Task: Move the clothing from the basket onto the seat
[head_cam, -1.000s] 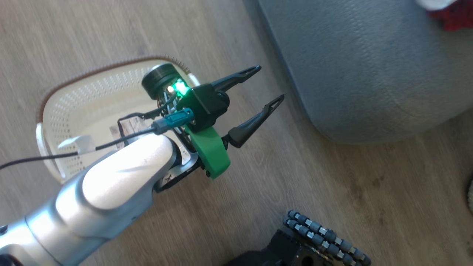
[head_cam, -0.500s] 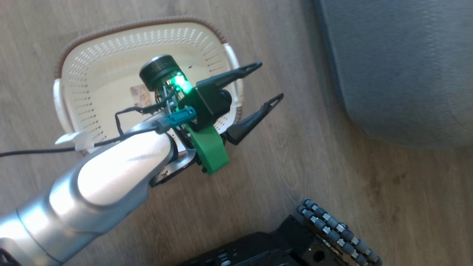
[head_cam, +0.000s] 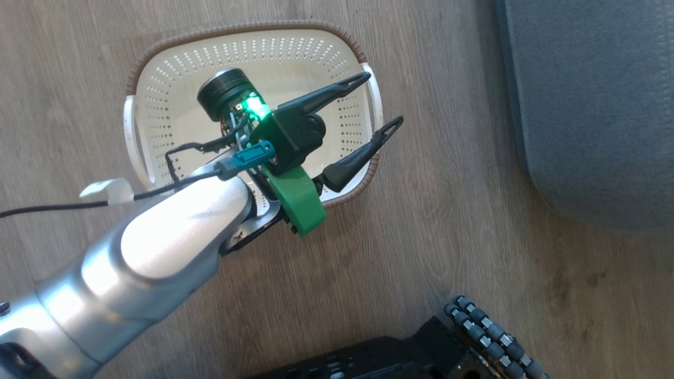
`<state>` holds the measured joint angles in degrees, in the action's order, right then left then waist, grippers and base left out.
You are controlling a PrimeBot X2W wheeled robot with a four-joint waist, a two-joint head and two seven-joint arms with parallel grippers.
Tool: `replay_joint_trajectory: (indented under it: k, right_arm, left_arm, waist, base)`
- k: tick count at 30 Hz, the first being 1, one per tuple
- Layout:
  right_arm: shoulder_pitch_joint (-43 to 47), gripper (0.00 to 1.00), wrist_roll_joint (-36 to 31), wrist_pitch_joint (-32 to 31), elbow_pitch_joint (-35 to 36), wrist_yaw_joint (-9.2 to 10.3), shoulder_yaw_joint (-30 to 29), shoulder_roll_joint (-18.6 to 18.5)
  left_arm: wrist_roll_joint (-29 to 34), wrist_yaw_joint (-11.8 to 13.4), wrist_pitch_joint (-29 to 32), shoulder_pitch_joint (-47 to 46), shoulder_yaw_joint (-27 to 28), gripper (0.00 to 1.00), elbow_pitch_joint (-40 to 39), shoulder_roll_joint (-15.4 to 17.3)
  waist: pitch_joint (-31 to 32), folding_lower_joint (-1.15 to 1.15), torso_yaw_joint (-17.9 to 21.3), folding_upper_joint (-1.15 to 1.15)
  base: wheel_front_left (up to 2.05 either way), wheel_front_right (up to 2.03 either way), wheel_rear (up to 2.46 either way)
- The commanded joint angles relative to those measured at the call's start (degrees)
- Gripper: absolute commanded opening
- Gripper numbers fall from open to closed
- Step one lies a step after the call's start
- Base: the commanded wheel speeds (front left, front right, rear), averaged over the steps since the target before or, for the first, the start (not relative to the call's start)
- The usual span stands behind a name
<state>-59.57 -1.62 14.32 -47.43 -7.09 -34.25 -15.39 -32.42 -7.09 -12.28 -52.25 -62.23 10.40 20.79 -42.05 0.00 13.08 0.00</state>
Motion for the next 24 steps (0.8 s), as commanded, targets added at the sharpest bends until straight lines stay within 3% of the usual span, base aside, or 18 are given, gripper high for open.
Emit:
replay_joint_trajectory:
  k: [1, 13, 24]
  right_arm:
    - [2.1, 1.0, 1.0, 0.6, 3.4, -0.4, 1.3, -0.4]
    - [20.0, 1.0, 7.6, 0.7, 20.5, -0.4, 11.5, 2.8]
    - [28.0, 1.0, 9.4, 0.7, 29.0, -0.4, 22.7, 3.4]
  left_arm:
    - [-0.6, -0.1, -0.8, -1.4, 1.9, 1.0, -1.2, -0.1]
    - [-1.5, -0.2, -2.5, 1.0, 2.8, 1.0, 1.6, -2.2]
    - [-1.5, -0.3, -2.7, 5.7, 6.4, 1.0, 1.8, -5.8]
  waist:
    - [0.7, 0.0, 0.1, 0.0]
    - [8.4, 0.0, 0.8, 0.0]
    - [17.5, 0.0, -1.7, 0.0]
  base:
    - [0.0, 0.0, 0.0]
    - [0.0, 0.0, 0.0]
    - [0.0, 0.0, 0.0]
